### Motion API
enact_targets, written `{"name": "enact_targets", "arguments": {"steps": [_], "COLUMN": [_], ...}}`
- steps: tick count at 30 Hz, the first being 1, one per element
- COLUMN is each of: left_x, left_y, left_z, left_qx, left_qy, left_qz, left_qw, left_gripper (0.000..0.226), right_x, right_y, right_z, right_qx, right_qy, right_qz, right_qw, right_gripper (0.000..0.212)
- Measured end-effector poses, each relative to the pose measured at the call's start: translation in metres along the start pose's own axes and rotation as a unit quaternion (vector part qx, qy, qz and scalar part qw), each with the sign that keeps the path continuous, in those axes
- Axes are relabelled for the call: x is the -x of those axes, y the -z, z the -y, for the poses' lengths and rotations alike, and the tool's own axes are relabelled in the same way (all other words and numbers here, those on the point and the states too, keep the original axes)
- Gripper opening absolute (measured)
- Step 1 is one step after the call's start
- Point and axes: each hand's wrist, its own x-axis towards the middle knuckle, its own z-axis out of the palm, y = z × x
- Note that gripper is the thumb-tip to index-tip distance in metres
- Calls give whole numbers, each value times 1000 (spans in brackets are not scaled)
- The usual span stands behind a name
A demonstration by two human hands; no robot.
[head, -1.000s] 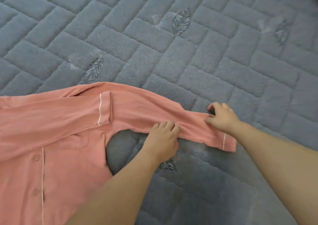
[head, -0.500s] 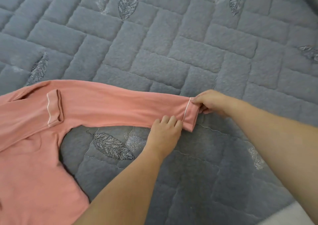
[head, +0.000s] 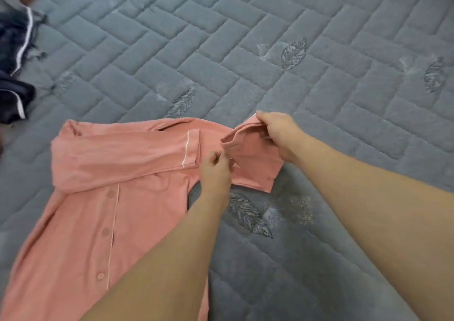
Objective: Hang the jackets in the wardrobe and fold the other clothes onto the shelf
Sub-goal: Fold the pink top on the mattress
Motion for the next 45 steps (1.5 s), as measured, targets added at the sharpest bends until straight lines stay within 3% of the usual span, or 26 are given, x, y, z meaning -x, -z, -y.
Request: {"name": "enact_targets", "arguments": {"steps": [7, 11, 14, 16, 18, 19, 21, 23, 25, 28, 34, 35, 37, 40, 43, 45], "left_x": [-53, -82, -106, -118, -120, -116, -91, -64, -42, -15, 24, 27, 30, 29, 21, 13], "left_y": [172, 266, 325, 357, 384, 396, 413, 426, 441, 461, 482, 483, 476, 451, 431, 425], "left_z": [-45, -54, -41, -27, -7, 8, 33, 54, 72, 91, 106, 105, 98, 74, 39, 15], "left_qx": [126, 209, 209, 162, 13, -107, -319, -408, -436, -477, -528, -521, -456, -251, -70, 11], "left_qy": [43, 45, 79, 123, 158, 178, 186, 185, 244, 328, 397, 396, 383, 395, 441, 450], "left_qz": [-132, -186, -206, -197, -208, -221, -249, -254, -232, -197, -120, -108, -97, -97, -93, -113], "left_qw": [982, 959, 953, 959, 965, 953, 896, 857, 834, 791, 741, 749, 798, 878, 890, 886], "left_gripper": [25, 21, 19, 13, 16, 25, 44, 61, 76, 81, 84, 76, 55, 36, 31, 29], "right_x": [34, 54, 59, 57, 60, 65, 85, 105, 119, 136, 162, 165, 170, 173, 182, 189], "right_y": [-228, -337, -394, -413, -412, -406, -387, -367, -348, -327, -298, -293, -279, -261, -258, -250], "right_z": [63, 68, 53, 29, -8, -31, -77, -121, -155, -188, -216, -216, -215, -204, -174, -148], "right_qx": [3, 49, 96, 102, 150, 189, 244, 278, 308, 322, 296, 308, 331, 342, 254, 197], "right_qy": [72, 104, 126, 122, 92, 71, 32, -17, -90, -199, -274, -288, -317, -347, -365, -384], "right_qz": [68, 126, 165, 107, -17, -86, -203, -268, -284, -277, -255, -242, -211, -83, 73, 107], "right_qw": [995, 985, 974, 981, 984, 976, 948, 922, 904, 883, 879, 874, 863, 869, 893, 896], "right_gripper": [31, 31, 25, 22, 28, 32, 40, 54, 70, 92, 129, 130, 122, 82, 49, 34]}}
